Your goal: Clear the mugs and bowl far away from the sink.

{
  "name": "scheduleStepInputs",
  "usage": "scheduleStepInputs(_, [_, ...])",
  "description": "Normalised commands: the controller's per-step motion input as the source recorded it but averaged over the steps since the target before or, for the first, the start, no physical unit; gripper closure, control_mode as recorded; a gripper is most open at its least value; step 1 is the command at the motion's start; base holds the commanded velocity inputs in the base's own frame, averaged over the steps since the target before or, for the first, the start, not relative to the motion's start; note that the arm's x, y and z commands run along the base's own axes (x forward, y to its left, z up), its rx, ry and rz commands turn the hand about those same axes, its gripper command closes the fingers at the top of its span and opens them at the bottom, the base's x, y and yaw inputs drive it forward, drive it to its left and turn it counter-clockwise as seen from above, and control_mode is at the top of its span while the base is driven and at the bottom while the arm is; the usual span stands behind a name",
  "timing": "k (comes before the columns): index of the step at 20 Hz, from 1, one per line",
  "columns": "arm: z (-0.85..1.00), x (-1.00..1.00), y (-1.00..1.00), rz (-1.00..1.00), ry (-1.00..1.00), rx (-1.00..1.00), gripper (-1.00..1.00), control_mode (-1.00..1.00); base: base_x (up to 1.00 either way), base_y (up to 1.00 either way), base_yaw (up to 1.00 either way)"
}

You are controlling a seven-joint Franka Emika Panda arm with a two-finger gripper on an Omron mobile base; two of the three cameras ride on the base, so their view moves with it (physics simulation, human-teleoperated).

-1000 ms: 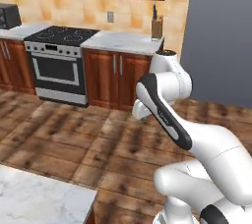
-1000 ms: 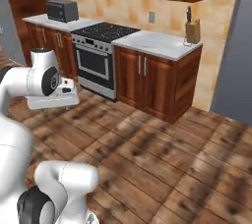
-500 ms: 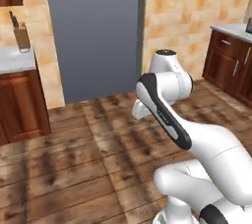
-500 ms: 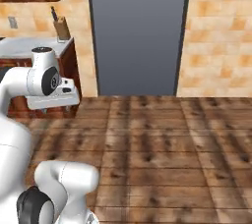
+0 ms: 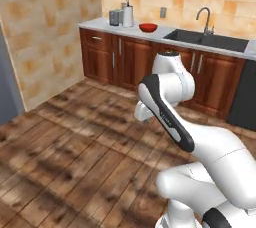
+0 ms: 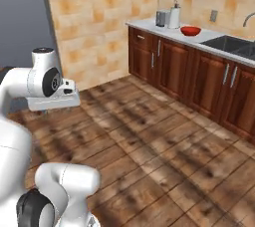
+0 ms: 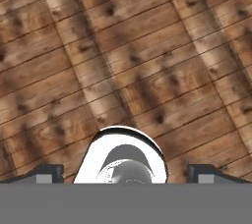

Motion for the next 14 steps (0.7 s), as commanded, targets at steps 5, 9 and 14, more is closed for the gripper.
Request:
scheduleStepInputs(5, [0.00, 0.00, 0.00, 0.00, 0.00, 0.00, -1.00, 1.00, 0.73, 0.00, -0.68])
scheduleStepInputs(9, [0.00, 0.00, 0.00, 0.00, 0.00, 0.00, -1.00, 1.00, 1.00, 0.04, -0.44])
scheduleStepInputs(14, [0.00, 0.00, 0.00, 0.00, 0.00, 0.00, -1.00, 1.00, 1.00, 0.23, -0.26])
